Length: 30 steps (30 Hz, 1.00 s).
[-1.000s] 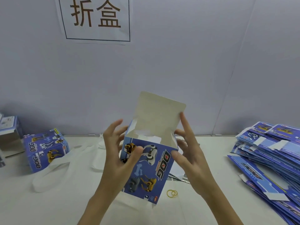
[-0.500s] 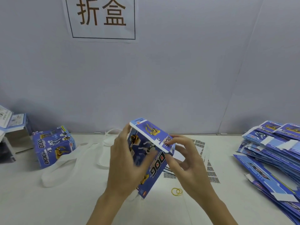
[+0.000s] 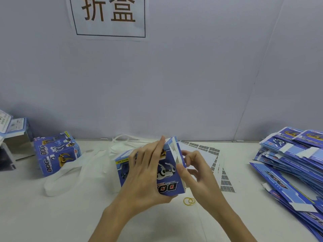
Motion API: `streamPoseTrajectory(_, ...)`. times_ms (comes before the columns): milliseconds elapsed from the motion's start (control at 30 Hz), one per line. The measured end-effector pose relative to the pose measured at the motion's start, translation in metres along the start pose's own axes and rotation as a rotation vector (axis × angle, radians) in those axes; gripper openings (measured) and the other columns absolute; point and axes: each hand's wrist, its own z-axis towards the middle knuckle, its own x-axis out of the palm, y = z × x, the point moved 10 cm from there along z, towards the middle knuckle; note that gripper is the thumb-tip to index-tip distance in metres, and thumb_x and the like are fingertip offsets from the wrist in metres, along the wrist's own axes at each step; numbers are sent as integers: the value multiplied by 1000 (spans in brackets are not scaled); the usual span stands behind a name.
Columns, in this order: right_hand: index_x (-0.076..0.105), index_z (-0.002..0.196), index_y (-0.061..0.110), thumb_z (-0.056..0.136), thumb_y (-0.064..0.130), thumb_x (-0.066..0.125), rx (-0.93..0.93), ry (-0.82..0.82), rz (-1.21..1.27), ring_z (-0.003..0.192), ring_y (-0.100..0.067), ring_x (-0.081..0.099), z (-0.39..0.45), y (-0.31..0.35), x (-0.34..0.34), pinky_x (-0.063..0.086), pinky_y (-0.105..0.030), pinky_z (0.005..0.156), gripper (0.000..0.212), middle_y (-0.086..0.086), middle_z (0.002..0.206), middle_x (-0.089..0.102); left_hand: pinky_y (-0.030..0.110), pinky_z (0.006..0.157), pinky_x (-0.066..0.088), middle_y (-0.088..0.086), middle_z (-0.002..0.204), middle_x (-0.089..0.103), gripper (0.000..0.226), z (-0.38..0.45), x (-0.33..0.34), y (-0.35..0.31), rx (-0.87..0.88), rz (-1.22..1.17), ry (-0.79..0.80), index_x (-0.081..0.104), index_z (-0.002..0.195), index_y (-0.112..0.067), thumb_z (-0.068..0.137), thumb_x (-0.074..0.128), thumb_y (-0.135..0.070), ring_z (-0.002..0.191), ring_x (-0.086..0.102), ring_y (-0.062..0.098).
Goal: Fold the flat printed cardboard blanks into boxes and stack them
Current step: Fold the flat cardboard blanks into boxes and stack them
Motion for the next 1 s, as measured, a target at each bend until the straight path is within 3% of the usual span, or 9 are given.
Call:
streamPoseTrajectory(67,53,127,33,68,87,71,-10,-11,12,128,-17,63,0,5,-2,64,-32,82,82,20,127,66,35,117,27,-20,155,23,139,-1,-3,0,-5,-32,-9,4,166,-31,58,82,-72,140,18,-6)
streamPoseTrajectory(167,45,143,63,86,65,66,-43,33,21,130,-18,60,-2,11,2,65,-40,86,61,19,131,61,30,113,24,-21,153,22,141,1,-9,0,-15,-35,-30,1,166,-32,58,79,-78,138,18,-8)
streamPoseTrajectory(267,40,154,58,102,46,56,-57,123,87,139,-18,55,-5,10,14,64,-41,91,56,10,149,49,38,113,29,-16,153,27,141,2,-14,-3,10,-3,-45,1,165,-32,57,78,-80,135,28,4)
streamPoseTrajectory(367,37,155,59,106,38,51,-65,149,121,141,-13,54,-7,9,21,62,-35,94,55,18,154,46,45,112,37,-13,154,31,139,2,-14,-8,39,5,-40,0,165,-34,60,76,-81,134,37,13)
streamPoseTrajectory(567,38,149,68,100,52,53,-24,170,109,136,-11,58,-8,1,20,62,-30,90,54,22,146,53,51,113,39,-7,156,32,139,0,-9,-12,52,49,15,4,165,-28,60,80,-79,136,36,15)
streamPoseTrajectory(800,52,145,61,107,39,50,-60,-3,97,126,-18,67,-4,-1,11,65,-31,79,43,10,140,64,49,116,35,-7,158,34,135,-1,-1,-17,48,75,53,11,166,-22,63,75,-82,140,39,16)
streamPoseTrajectory(1000,43,152,59,107,49,44,-56,42,136,136,-17,60,-7,-8,21,64,-34,90,46,11,153,53,45,117,31,-6,158,35,131,-2,0,-16,35,85,56,13,166,-21,66,75,-79,140,39,17)
